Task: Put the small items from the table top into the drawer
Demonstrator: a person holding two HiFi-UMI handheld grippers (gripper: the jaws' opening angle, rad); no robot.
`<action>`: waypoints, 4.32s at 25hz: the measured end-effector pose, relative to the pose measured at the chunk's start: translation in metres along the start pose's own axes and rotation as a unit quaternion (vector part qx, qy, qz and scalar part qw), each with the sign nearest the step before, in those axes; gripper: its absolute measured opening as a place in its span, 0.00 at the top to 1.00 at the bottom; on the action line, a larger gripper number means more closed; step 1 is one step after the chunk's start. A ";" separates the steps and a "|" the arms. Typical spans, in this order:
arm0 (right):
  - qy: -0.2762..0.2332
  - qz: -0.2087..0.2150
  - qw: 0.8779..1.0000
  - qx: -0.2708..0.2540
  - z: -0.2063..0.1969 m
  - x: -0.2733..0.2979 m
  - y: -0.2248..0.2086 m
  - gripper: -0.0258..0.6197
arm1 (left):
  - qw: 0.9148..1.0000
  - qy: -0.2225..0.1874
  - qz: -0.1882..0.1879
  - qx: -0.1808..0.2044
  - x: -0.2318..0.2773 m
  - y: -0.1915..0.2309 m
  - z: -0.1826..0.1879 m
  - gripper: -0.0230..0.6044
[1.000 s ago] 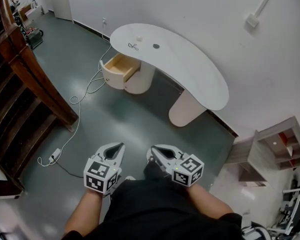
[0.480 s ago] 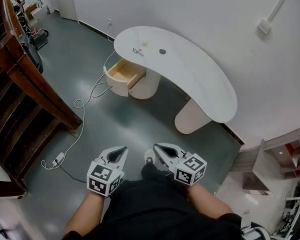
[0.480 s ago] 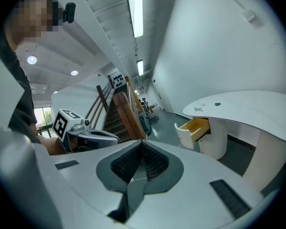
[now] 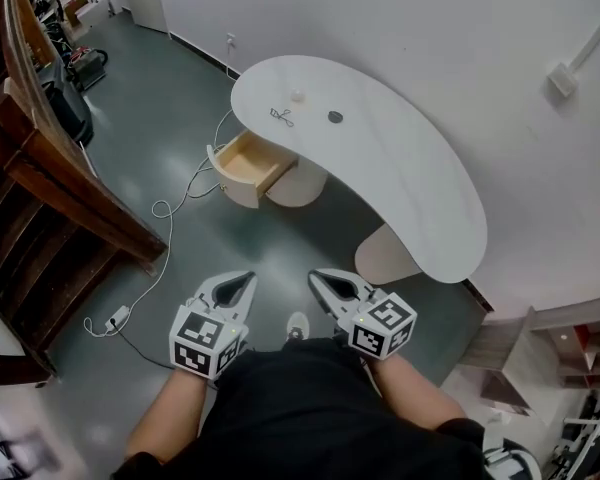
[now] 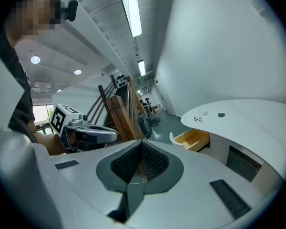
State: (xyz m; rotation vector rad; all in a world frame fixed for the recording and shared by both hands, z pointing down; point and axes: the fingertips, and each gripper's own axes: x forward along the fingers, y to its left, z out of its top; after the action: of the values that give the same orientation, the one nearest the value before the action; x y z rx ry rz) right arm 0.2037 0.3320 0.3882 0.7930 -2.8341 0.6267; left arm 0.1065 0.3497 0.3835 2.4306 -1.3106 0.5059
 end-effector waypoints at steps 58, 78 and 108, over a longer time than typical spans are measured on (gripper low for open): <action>0.038 -0.084 0.996 -0.018 0.157 0.302 -0.238 0.97 | 0.997 0.027 -0.072 0.019 0.242 0.327 0.147 0.94; 0.179 -0.115 0.971 -0.111 0.116 0.377 -0.370 0.97 | 0.997 0.070 -0.002 -0.028 0.282 0.401 0.121 0.94; 0.381 -0.045 0.897 -0.218 0.026 0.458 -0.464 0.92 | 0.983 0.106 0.098 -0.113 0.256 0.423 0.070 0.94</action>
State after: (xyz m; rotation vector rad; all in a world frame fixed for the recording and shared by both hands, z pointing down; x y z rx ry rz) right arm 0.0551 -0.2525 0.6364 0.4494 -2.0741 0.1911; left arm -0.1092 -0.0887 0.4896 2.0161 -1.4368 0.6132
